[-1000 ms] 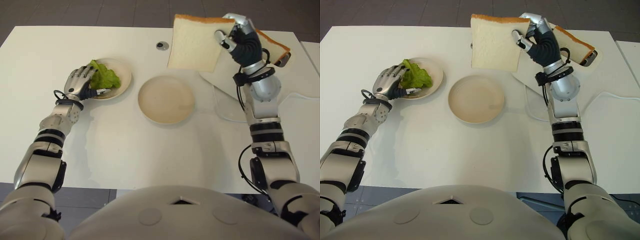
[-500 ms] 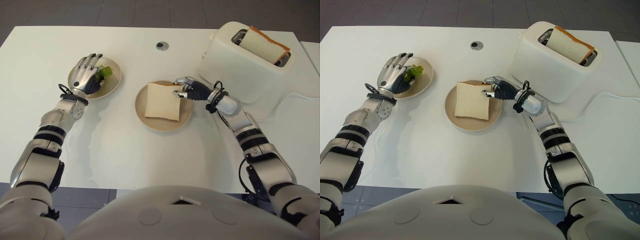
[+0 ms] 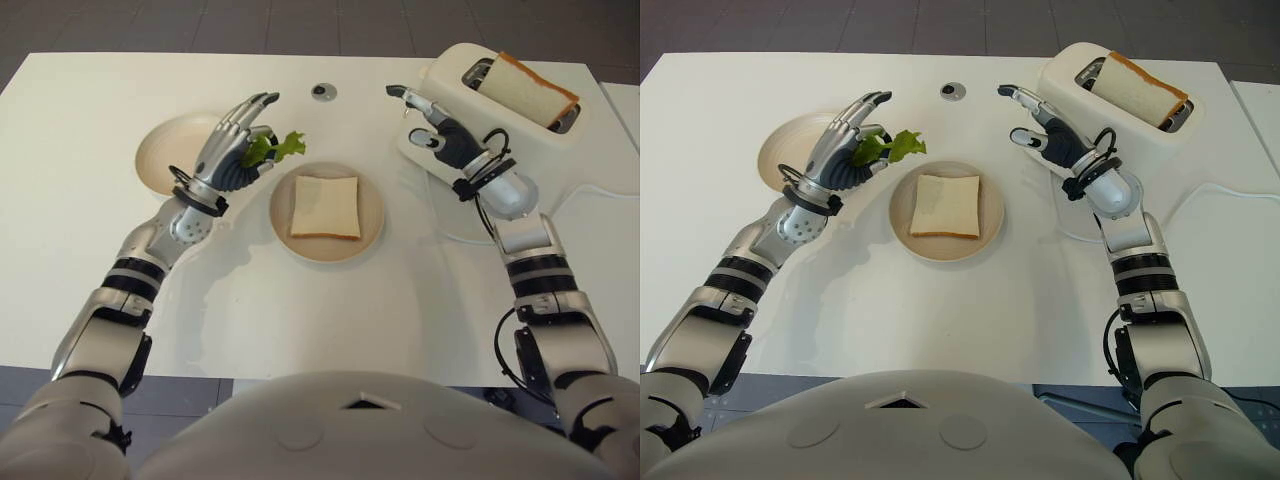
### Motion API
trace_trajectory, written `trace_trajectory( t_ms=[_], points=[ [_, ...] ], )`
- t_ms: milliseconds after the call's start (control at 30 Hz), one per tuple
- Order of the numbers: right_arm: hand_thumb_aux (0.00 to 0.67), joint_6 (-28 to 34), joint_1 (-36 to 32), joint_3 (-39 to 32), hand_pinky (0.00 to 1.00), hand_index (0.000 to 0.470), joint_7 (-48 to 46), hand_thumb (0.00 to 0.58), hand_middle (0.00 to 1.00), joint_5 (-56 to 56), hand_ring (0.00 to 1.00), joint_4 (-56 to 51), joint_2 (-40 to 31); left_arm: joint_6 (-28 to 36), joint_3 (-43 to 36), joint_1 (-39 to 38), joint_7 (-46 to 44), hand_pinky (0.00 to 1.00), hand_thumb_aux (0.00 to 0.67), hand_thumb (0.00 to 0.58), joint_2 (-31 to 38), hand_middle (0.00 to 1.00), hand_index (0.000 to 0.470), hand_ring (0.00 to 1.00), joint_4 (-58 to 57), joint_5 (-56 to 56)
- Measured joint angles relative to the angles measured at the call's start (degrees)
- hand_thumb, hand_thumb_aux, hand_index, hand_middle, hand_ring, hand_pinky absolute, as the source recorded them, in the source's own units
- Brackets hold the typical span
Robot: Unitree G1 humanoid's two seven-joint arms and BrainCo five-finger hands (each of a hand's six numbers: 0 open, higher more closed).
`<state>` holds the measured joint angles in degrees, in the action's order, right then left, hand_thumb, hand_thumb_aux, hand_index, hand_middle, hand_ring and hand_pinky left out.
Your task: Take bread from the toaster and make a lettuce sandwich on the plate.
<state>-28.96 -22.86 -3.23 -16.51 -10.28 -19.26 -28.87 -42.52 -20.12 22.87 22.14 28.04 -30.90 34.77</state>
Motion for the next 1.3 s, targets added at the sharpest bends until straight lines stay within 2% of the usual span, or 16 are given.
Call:
trace_trajectory(
  t_ms=[233,333,600,667,700,733,767,833,867,900,933,1000,1033,1067,1100,1300],
  points=[
    [0.0,-0.05,-0.96,6.85,0.0,0.0,2.38,0.0,0.0,5.61,0.0,6.43,0.02,-0.1,-6.62,0.35,-1.67,0.0,0.659,0.58,-7.4,0.0,0.463,0.0,-4.13,5.46],
    [0.0,0.85,-0.82,10.31,0.0,0.0,4.68,0.0,0.0,3.35,0.0,8.99,-2.24,-0.86,-9.15,0.88,-2.87,0.0,0.399,0.485,-7.94,0.0,0.28,0.0,-6.15,7.81],
    [0.0,6.67,0.52,19.99,0.0,0.0,14.74,0.0,0.0,-10.01,0.0,4.33,-16.22,-6.03,-10.95,-0.17,-8.13,0.0,0.328,0.429,-6.23,0.0,0.23,0.0,-5.87,6.55],
    [0.0,8.64,1.91,18.67,0.0,0.0,15.98,0.0,0.0,-13.98,0.0,-0.89,-18.7,-6.86,-10.44,-0.6,-9.46,0.0,0.252,0.355,-6.0,0.0,0.177,0.0,-4.26,5.29],
    [0.0,9.12,2.17,17.37,0.0,0.0,16.44,0.0,0.0,-15.72,0.0,-2.52,-19.4,-6.98,-10.16,-0.67,-9.93,0.0,0.137,0.212,-5.93,0.0,0.096,0.0,-3.68,4.73],
    [0.0,9.33,2.28,16.45,0.0,0.0,16.59,0.0,0.0,-16.8,0.0,-3.65,-19.79,-7.11,-9.89,-0.75,-10.24,0.0,0.081,0.132,-5.78,0.0,0.057,0.0,-3.3,4.44],
    [0.0,9.7,2.38,14.42,0.0,0.0,16.46,0.0,0.0,-18.05,0.0,-5.79,-20.22,-7.32,-9.29,-0.99,-10.67,0.0,0.0,0.0,-5.51,0.0,0.0,0.0,-2.55,3.81],
    [0.0,9.63,2.43,11.43,0.0,0.0,15.68,0.0,0.0,-19.13,0.0,-8.21,-20.15,-7.55,-8.49,-1.52,-11.08,0.0,0.0,0.0,-5.33,0.0,0.0,0.0,-1.62,2.93],
    [0.034,9.49,2.23,10.41,0.0,0.024,15.46,0.058,0.0,-19.17,0.0,-8.94,-20.16,-7.67,-8.18,-1.82,-11.19,0.0,0.0,0.0,-5.31,0.0,0.0,0.0,-1.15,2.43],
    [0.452,9.06,1.98,9.39,0.0,0.317,14.95,0.519,0.0,-19.16,0.0,-10.07,-20.14,-7.79,-7.37,-2.08,-11.19,0.0,0.0,0.0,-5.34,0.0,0.0,0.0,-0.43,2.18],
    [0.67,8.65,1.8,8.76,0.0,0.47,14.84,0.58,0.0,-19.07,0.0,-10.8,-20.19,-7.83,-6.67,-2.13,-11.15,0.0,0.0,0.0,-5.36,0.0,0.0,0.0,-0.18,2.05],
    [0.67,7.13,1.17,8.26,0.0,0.47,14.78,0.58,0.0,-18.51,0.0,-11.51,-20.27,-7.81,-5.03,-2.37,-10.02,0.0,0.0,0.0,-5.79,0.0,0.0,0.0,0.86,1.3],
    [0.67,5.67,1.08,8.21,0.6,0.47,14.78,0.58,0.6,-17.14,0.6,-11.48,-20.26,-7.84,-3.94,-2.41,-9.09,0.0,0.0,0.0,-6.01,0.0,0.0,0.0,1.56,1.0],
    [0.67,4.55,0.69,8.25,0.92,0.47,15.01,0.58,0.92,-16.56,0.92,-11.41,-20.26,-7.93,-2.85,-2.47,-8.4,0.0,0.0,0.0,-6.34,0.0,0.0,0.0,2.19,0.36],
    [0.67,3.7,0.62,8.4,1.0,0.47,15.35,0.58,1.0,-15.72,1.0,-11.37,-20.25,-8.05,-1.85,-2.53,-7.79,0.0,0.0,0.0,-6.56,0.0,0.0,0.0,2.78,-0.19],
    [0.67,-1.94,-0.55,15.54,1.0,0.47,24.73,0.58,1.0,-10.26,1.0,-6.51,-19.19,-9.02,0.59,-2.72,-7.38,0.0,0.0,0.0,-6.98,0.0,0.0,0.0,3.99,-1.32]
  ],
)
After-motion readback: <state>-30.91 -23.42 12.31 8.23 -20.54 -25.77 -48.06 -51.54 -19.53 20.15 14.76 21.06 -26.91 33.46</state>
